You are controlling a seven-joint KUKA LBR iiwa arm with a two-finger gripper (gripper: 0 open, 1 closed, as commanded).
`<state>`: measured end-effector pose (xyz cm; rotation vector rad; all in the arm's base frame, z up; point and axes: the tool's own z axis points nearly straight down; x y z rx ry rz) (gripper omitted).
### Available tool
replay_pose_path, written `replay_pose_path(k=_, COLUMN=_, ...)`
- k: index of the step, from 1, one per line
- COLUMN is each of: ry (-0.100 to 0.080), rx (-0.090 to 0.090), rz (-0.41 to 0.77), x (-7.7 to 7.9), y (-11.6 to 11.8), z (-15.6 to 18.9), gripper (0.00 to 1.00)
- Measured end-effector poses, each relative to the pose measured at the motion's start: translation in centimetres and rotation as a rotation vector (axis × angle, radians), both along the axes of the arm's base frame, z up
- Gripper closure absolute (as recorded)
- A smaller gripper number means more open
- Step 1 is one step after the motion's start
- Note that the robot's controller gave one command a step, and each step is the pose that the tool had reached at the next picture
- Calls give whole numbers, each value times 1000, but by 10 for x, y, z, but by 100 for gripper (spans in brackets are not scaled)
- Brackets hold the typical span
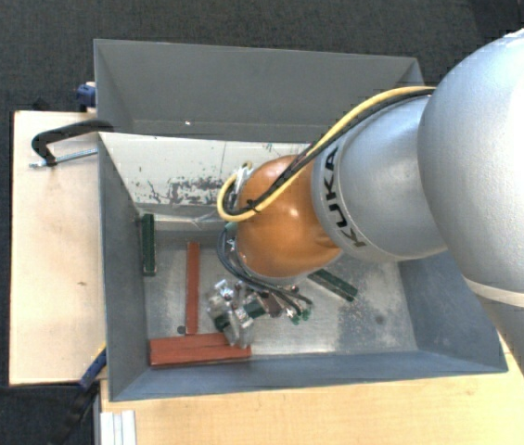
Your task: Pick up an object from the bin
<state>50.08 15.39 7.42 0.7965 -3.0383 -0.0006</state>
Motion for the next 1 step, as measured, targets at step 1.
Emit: replay_pose_path(k=1, ry=-6, rx=3, rz=54, x=8, y=8, z=144, gripper=100)
